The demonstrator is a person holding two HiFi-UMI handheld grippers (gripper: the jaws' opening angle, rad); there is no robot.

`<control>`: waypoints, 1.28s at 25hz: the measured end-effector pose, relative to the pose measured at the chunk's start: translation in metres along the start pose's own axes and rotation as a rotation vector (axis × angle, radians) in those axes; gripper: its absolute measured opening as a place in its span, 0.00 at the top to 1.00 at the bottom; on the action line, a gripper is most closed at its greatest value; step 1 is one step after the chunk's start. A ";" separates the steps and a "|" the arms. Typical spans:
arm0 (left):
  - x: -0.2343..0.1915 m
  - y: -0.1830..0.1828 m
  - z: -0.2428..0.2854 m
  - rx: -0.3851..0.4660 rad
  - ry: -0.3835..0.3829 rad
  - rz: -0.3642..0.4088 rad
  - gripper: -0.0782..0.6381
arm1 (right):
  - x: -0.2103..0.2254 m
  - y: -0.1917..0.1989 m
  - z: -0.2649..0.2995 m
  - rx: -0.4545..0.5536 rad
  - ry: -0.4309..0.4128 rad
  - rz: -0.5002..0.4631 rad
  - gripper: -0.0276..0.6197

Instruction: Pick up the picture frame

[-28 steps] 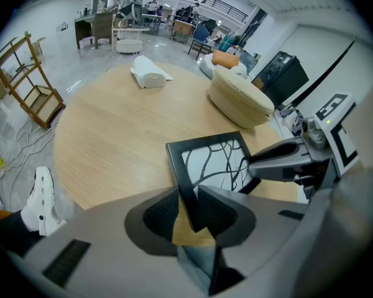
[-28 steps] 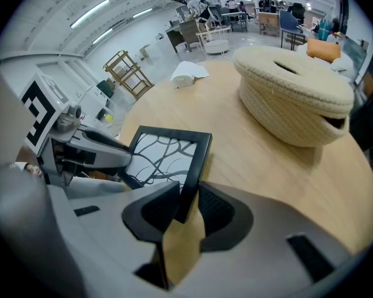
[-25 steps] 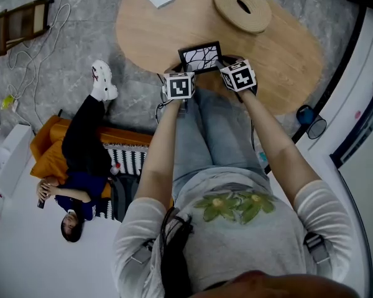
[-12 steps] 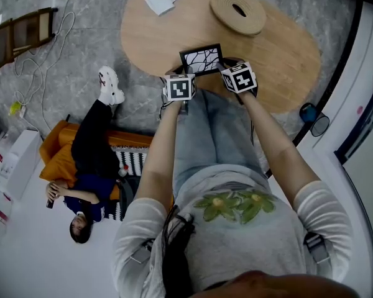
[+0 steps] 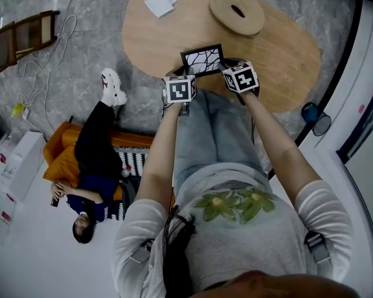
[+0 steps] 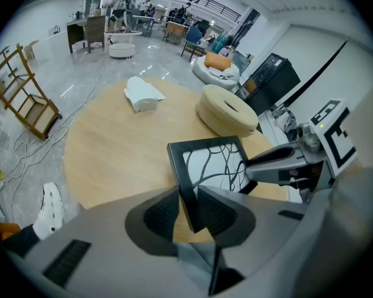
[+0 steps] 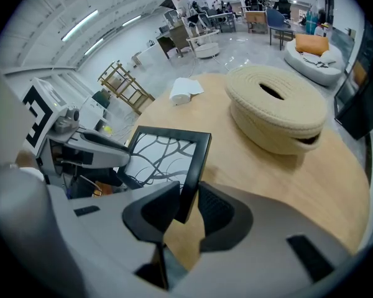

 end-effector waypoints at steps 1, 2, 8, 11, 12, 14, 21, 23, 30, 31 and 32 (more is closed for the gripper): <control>0.002 -0.001 -0.001 0.004 0.001 -0.004 0.75 | 0.000 -0.001 -0.002 0.003 0.000 0.002 0.80; 0.003 -0.003 -0.003 0.010 0.002 -0.008 0.75 | 0.001 -0.002 -0.005 0.006 0.000 0.004 0.80; 0.010 -0.011 -0.013 0.034 0.017 -0.013 0.75 | 0.000 -0.009 -0.017 0.025 -0.007 0.035 0.81; 0.014 -0.017 -0.024 0.053 0.027 -0.017 0.75 | -0.004 -0.014 -0.028 0.037 -0.009 0.048 0.81; 0.015 -0.020 -0.028 0.061 0.029 -0.018 0.75 | -0.006 -0.016 -0.032 0.045 -0.008 0.051 0.81; 0.019 -0.026 -0.038 0.076 0.030 -0.017 0.75 | -0.009 -0.022 -0.042 0.065 -0.007 0.062 0.81; 0.033 -0.055 -0.075 0.148 0.042 -0.013 0.76 | -0.021 -0.048 -0.081 0.139 -0.005 0.082 0.81; 0.037 -0.064 -0.085 0.169 0.048 -0.006 0.76 | -0.024 -0.058 -0.090 0.153 -0.009 0.074 0.81; 0.046 -0.087 -0.118 0.229 0.057 0.001 0.76 | -0.037 -0.086 -0.120 0.214 -0.024 0.041 0.81; 0.047 -0.090 -0.124 0.237 0.059 0.002 0.76 | -0.040 -0.089 -0.126 0.223 -0.026 0.038 0.81; 0.049 -0.092 -0.129 0.244 0.061 0.004 0.76 | -0.042 -0.091 -0.131 0.232 -0.027 0.036 0.81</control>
Point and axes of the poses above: the fingertips, and each gripper's own axes: z forward along the fingers, x to its right, y out of its underside, the point moved 4 cm from there along -z, backward along the fingers, and after that the axes turned 14 degrees about x, right-handed, at the moved point
